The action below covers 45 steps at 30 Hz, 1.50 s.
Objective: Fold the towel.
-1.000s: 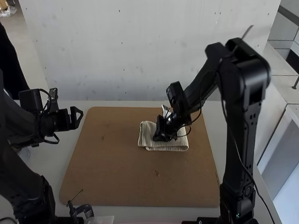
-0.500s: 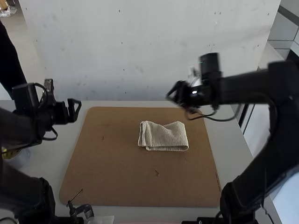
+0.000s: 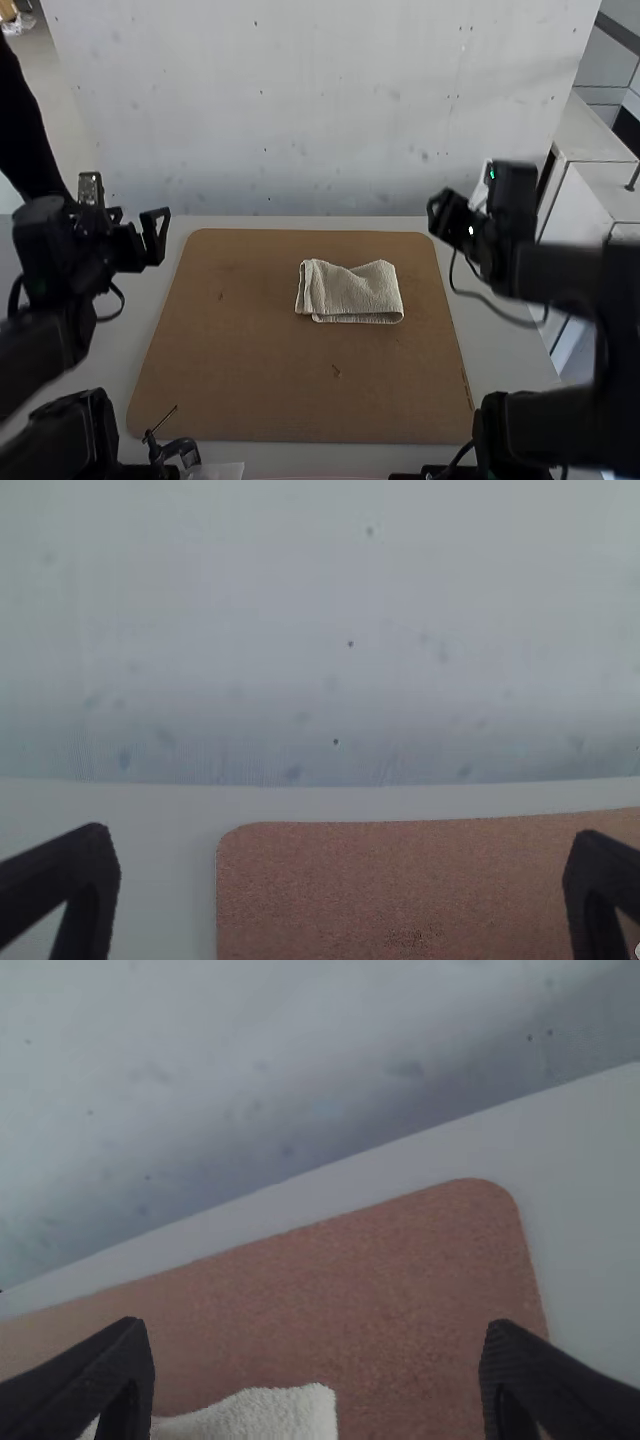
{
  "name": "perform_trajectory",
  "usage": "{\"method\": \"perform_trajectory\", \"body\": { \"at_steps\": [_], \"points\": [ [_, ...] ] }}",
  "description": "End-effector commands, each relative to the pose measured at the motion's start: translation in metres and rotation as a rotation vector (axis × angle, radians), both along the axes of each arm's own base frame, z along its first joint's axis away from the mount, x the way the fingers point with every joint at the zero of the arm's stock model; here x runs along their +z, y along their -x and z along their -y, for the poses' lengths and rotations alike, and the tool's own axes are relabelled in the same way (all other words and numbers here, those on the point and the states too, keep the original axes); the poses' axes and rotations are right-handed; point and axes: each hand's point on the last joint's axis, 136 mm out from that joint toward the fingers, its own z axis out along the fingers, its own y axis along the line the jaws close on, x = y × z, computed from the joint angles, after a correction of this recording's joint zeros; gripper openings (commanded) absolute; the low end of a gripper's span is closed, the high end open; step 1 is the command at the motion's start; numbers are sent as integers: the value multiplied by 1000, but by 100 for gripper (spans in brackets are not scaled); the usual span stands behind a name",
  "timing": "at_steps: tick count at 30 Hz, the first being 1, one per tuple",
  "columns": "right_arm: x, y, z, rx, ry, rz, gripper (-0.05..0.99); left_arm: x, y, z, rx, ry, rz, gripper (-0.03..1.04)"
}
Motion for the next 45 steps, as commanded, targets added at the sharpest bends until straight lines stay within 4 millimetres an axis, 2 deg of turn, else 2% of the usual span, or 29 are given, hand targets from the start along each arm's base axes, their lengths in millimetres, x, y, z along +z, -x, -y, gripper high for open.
{"method": "perform_trajectory", "body": {
  "at_steps": [1, 5, 8, 10, 13, 18, 19, 23, 26, 29, 30, 33, 35, 45],
  "points": [
    [26, 11, 21, -83, 84, 127, 68, 14, 15, 4, 15, 9, 100, 101],
    [43, 29, 28, -123, 136, 242, 67, 42, 35, 6, 36, -30, 270, 100],
    [58, 39, 33, -155, 173, 338, 66, 42, 46, 6, 57, -60, 286, 100],
    [65, 44, 35, -170, 181, 386, 61, 39, 44, 8, 48, -59, 270, 100],
    [75, 55, 37, -191, 217, 483, 60, 31, 42, 21, -5, -39, 237, 100],
    [77, 69, 41, -210, 223, 543, 61, 23, 44, 31, -42, -32, 205, 100],
    [75, 72, 39, -204, 231, 556, 64, 17, 44, 31, -43, -29, 180, 100],
    [53, 77, 29, -155, 225, 483, 75, 13, 43, 31, -46, -19, 158, 100],
    [41, 81, 13, -86, 240, 448, 88, 9, 43, 35, -64, -16, 139, 100],
    [32, 88, 12, -68, 266, 421, 93, 8, 43, 37, -77, -17, 138, 100],
    [22, 89, 8, -35, 273, 383, 96, 7, 44, 40, -98, -19, 135, 100],
    [-4, 90, 8, -25, 256, 273, 97, 6, 44, 43, -111, -18, 130, 100],
    [-14, 93, 4, 6, 255, 236, 97, 6, 44, 43, -114, -19, 131, 100],
    [-12, 92, 7, -8, 266, 244, 96, 5, 43, 41, -104, -35, 128, 100]
  ]
}}
